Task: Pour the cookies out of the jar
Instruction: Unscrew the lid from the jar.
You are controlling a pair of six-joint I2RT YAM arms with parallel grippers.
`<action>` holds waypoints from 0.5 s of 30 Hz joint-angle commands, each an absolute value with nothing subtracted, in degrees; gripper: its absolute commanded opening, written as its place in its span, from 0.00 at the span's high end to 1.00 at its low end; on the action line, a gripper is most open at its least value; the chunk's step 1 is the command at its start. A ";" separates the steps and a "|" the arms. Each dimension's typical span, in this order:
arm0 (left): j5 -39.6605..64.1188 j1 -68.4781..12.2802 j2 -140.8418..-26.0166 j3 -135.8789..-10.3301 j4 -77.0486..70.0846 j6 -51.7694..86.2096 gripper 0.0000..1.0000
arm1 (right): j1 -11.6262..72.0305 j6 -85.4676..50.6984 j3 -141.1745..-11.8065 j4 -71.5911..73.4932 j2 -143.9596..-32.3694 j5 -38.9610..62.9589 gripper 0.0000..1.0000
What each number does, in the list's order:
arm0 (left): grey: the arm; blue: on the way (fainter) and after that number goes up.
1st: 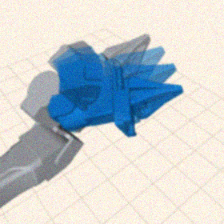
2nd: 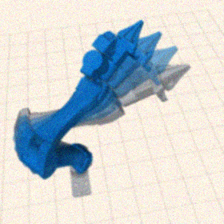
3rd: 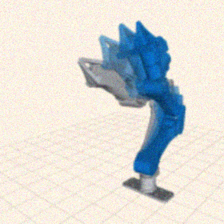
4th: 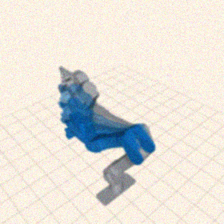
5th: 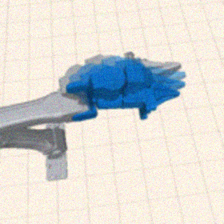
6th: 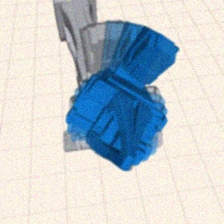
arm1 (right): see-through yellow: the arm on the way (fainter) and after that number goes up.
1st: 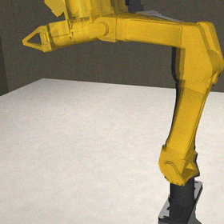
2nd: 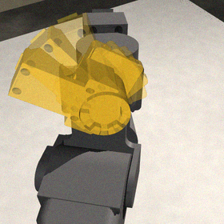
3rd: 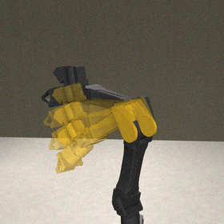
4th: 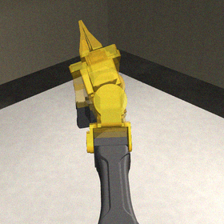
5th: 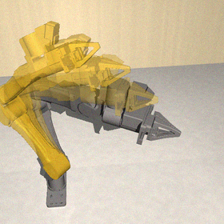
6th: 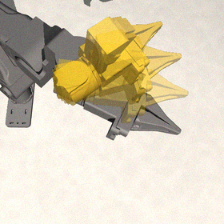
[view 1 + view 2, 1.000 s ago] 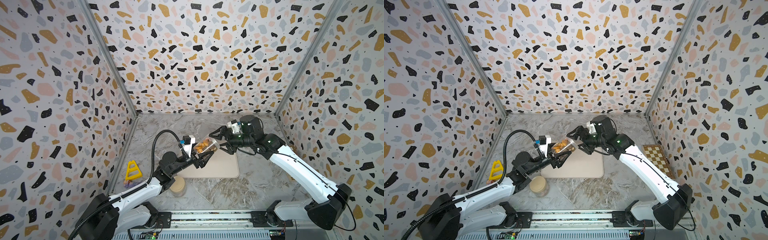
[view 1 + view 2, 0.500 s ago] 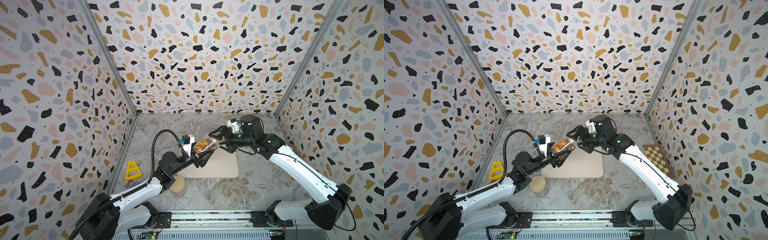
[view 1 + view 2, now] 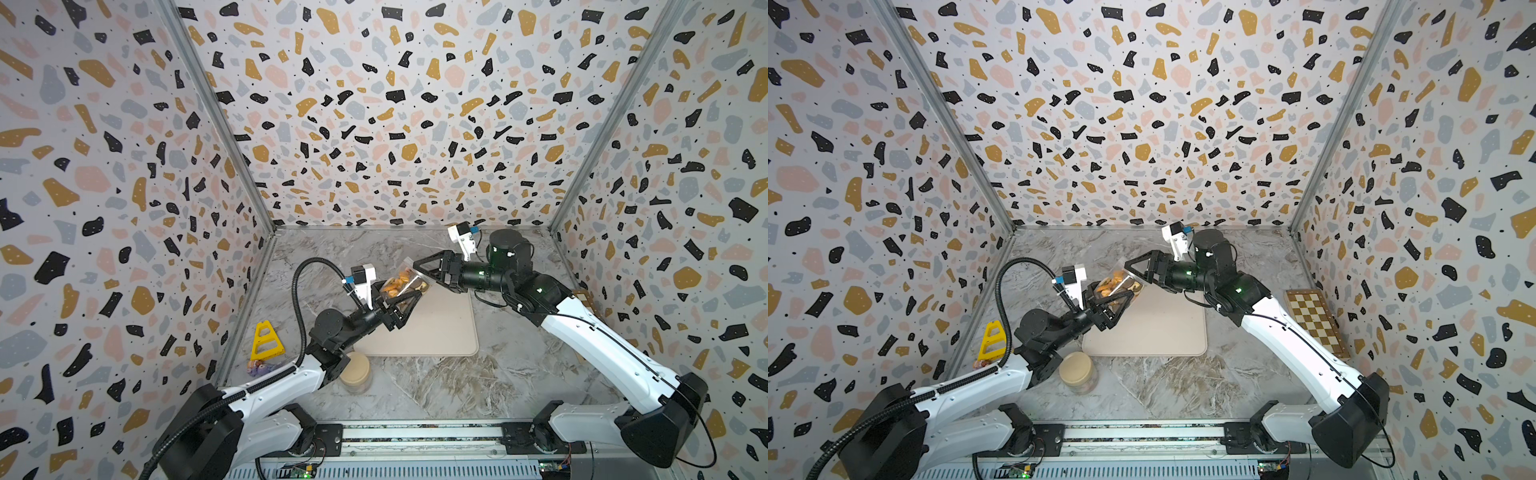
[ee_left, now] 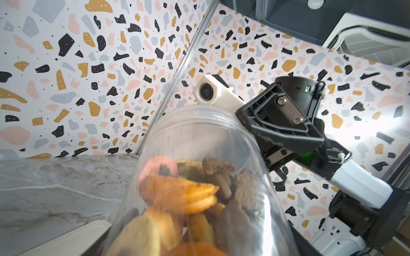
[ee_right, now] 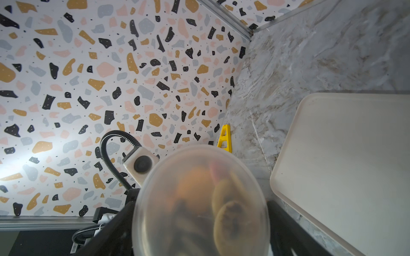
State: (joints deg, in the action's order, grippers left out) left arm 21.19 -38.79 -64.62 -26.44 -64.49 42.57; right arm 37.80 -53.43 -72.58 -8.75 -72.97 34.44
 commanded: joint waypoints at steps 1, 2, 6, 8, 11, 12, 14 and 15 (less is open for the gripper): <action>25.94 -39.44 -64.88 -26.98 -80.05 49.17 0.88 | 38.32 -46.48 -70.53 -3.91 -71.33 37.31 0.16; 26.23 -39.47 -65.26 -26.98 -80.81 49.65 0.88 | 38.37 -46.05 -70.40 -3.67 -71.15 37.73 0.16; 27.68 -39.46 -65.83 -27.27 -80.87 53.62 0.88 | 38.33 -44.16 -71.12 -4.27 -70.58 37.39 0.11; 27.63 -39.42 -65.28 -26.78 -80.97 53.26 0.89 | 38.31 -43.54 -71.96 -6.11 -70.32 36.35 0.02; 26.53 -39.44 -63.40 -25.63 -78.61 49.49 0.89 | 38.16 -43.41 -73.73 -9.86 -69.88 33.88 0.01; 26.05 -39.47 -62.37 -25.58 -76.28 47.14 0.89 | 38.13 -43.41 -74.64 -11.49 -69.69 32.97 0.01; 25.62 -39.44 -60.73 -25.88 -71.38 43.81 0.89 | 37.86 -43.61 -76.58 -13.92 -69.37 32.04 0.01; 25.22 -39.42 -59.86 -25.93 -69.17 42.21 0.88 | 37.70 -44.12 -77.58 -14.57 -69.19 32.08 0.01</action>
State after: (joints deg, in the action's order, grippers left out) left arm 25.15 -39.22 -63.33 -25.28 -67.57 47.94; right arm 38.17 -45.15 -73.54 -10.85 -71.22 34.26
